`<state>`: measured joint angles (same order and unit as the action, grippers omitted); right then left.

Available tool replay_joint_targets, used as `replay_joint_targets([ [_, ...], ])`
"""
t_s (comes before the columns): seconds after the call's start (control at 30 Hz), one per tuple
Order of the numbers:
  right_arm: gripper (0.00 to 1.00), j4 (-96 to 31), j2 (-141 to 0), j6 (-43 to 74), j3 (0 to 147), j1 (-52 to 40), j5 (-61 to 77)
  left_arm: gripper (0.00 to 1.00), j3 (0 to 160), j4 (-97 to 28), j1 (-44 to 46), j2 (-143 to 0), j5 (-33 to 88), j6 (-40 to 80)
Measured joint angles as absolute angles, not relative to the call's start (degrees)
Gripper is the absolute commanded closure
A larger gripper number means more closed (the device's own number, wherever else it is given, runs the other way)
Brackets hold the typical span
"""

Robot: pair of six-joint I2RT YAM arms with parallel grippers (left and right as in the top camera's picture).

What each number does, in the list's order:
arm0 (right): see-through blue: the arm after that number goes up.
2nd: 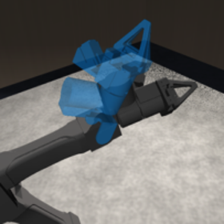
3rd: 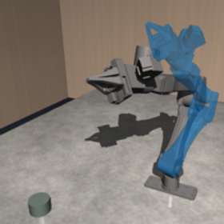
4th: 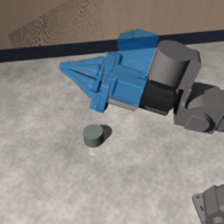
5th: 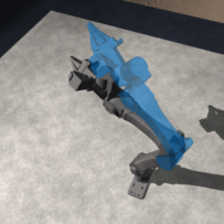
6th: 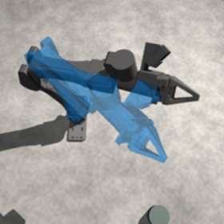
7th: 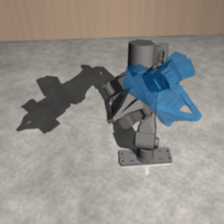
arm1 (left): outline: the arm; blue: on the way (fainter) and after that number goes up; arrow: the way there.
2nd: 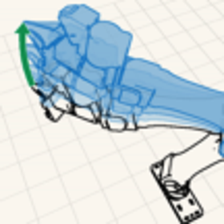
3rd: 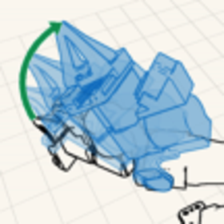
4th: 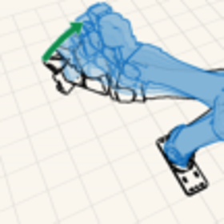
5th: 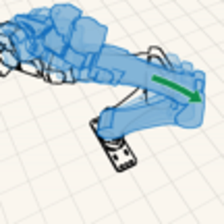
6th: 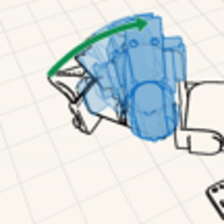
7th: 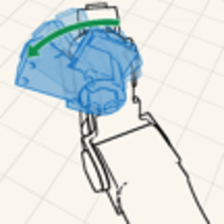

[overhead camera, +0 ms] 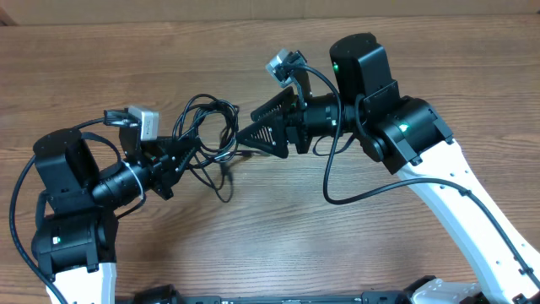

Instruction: Untangle cables

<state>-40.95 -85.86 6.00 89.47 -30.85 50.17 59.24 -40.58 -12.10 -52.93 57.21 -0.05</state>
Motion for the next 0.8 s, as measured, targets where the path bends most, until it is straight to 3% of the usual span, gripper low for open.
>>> replay_joint_targets([
  [0.17, 0.32, -41.36, -85.86, 6.0, 89.47, -30.85, 48.51, 0.95, 59.24, -40.45, -12.1, -52.93, 61.41, 0.03],
  [0.27, 0.42, -41.98, -85.86, 5.89, 89.47, -30.85, 47.46, 0.95, 59.24, -40.4, -12.1, -52.93, 62.89, 0.27],
  [0.53, 0.46, -42.57, -85.86, 6.2, 89.47, -30.85, 46.26, 0.95, 59.24, -40.27, -11.16, -52.93, 66.02, 1.32],
  [0.57, 0.5, -42.61, -85.86, 6.17, 89.47, -30.85, 46.22, 0.95, 59.24, -40.27, -10.57, -52.93, 66.15, 1.32],
  [0.6, 0.63, -42.59, -85.86, 6.0, 89.47, -30.85, 46.17, 0.96, 59.24, -40.27, -9.96, -52.93, 66.28, 1.32],
  [0.63, 0.83, -42.57, -85.86, 6.13, 89.47, -30.85, 46.11, 0.95, 59.24, -40.27, -9.41, -52.93, 66.41, 1.32],
  [0.67, 0.96, -42.52, -85.86, 5.93, 89.47, -30.85, 46.06, 0.95, 59.24, -40.23, -8.86, -52.93, 66.46, 1.32],
  [0.8, 0.96, -42.7, -85.86, 6.37, 89.47, -30.85, 46.04, 0.96, 59.24, -39.48, -7.46, -52.93, 66.15, 1.5],
])
